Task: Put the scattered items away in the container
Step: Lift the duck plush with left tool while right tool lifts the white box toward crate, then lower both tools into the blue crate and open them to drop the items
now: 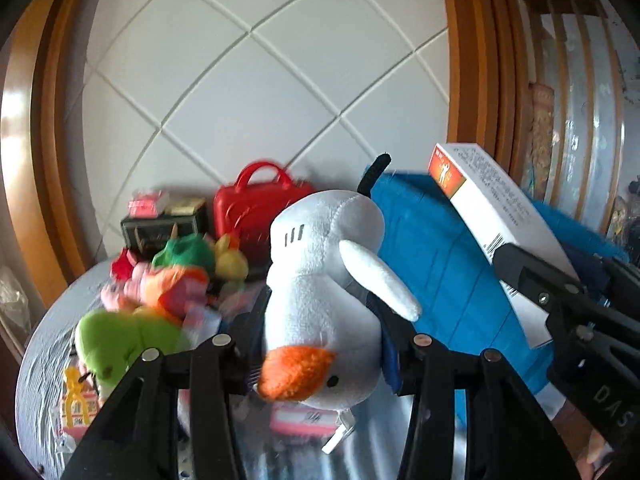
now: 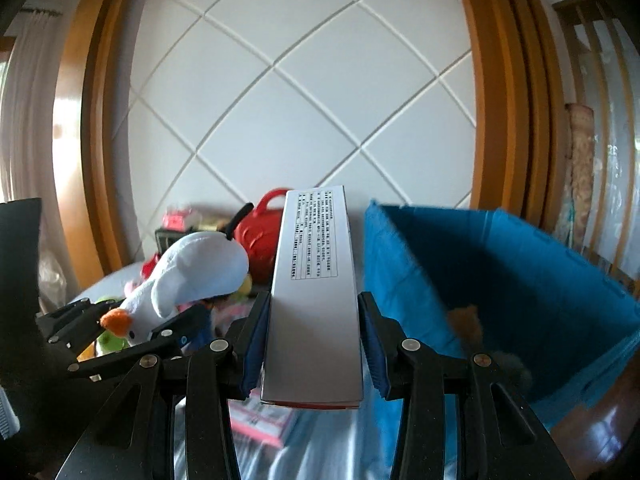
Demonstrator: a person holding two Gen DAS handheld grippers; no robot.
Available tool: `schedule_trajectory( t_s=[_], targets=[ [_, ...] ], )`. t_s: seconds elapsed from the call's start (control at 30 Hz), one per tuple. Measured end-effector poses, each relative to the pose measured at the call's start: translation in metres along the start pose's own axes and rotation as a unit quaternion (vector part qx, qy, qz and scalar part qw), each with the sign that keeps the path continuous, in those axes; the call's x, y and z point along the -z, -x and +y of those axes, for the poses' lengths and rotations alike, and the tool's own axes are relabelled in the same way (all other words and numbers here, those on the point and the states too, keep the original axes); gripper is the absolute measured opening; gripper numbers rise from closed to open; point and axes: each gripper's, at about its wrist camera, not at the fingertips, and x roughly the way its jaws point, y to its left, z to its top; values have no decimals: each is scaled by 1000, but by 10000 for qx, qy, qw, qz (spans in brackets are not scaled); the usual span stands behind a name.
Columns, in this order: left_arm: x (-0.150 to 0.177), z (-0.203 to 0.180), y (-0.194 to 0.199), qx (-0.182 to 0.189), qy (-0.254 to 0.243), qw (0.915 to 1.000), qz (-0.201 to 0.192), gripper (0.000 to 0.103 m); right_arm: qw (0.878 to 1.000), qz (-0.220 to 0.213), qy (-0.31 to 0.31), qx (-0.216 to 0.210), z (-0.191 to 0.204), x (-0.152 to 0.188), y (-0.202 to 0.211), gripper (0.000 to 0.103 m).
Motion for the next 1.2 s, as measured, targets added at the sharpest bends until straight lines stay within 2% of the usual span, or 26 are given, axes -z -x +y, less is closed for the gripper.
schedule_trajectory(
  t_s=[0.1,0.17,0.4,0.47,0.53,0.57,0.63,0.7,0.77,0.83,0.87,0.9,0.93,0.97,1.07,1.1,1.2],
  targets=[
    [-30,-41,1,129,2,9997,-204,46,9995,-305,1,87,-39,-23,7,42],
    [-52,-72,-5,342,104,9993,-129,46,9986,-500,41,147,-75,-40,11,42],
    [-139,-194,-51,972,481,9918,681,46,9935,-832,490,596,-204,-101,11,42],
    [-158,-225,-72,961,503,9902,879,46,9931,-695,619,719,-238,-114,-4,42],
    [-173,-255,-106,942,517,9863,1254,46,9943,-356,680,738,-269,-126,-27,42],
    [-175,-264,-122,912,546,9841,1427,46,9952,-170,680,685,-284,-129,-41,42],
    [-173,-283,-164,623,440,9805,1814,46,9951,207,714,648,-308,-128,-68,42],
    [-160,-297,-205,371,245,9740,2220,46,9932,655,765,587,-324,-116,-104,42],
    [-134,-309,-245,266,71,9594,2807,46,9882,1220,788,483,-334,-99,-147,42],
    [-97,-315,-286,203,-61,9350,3541,46,9760,1963,866,383,-343,-75,-191,42],
    [-75,-316,-305,147,-91,9196,3924,46,9678,2320,914,343,-347,-61,-209,42],
    [-59,-316,-318,89,-95,9078,4191,46,9589,2650,972,295,-350,-46,-224,42],
    [-42,-314,-330,21,-95,8969,4422,46,9485,2992,1021,219,-351,-30,-239,42],
    [-31,-313,-338,-44,-110,8893,4571,46,9388,3284,1034,137,-353,-16,-251,42],
    [2,-308,-355,-287,-43,8632,5041,46,9123,3968,1009,-57,-353,23,-274,42],
    [9,-308,-357,-303,36,8588,5114,46,9054,4131,980,-91,-355,34,-279,42],
    [17,-310,-362,-462,-124,8608,5067,46,8829,4605,899,-182,-356,58,-288,42]
  ],
)
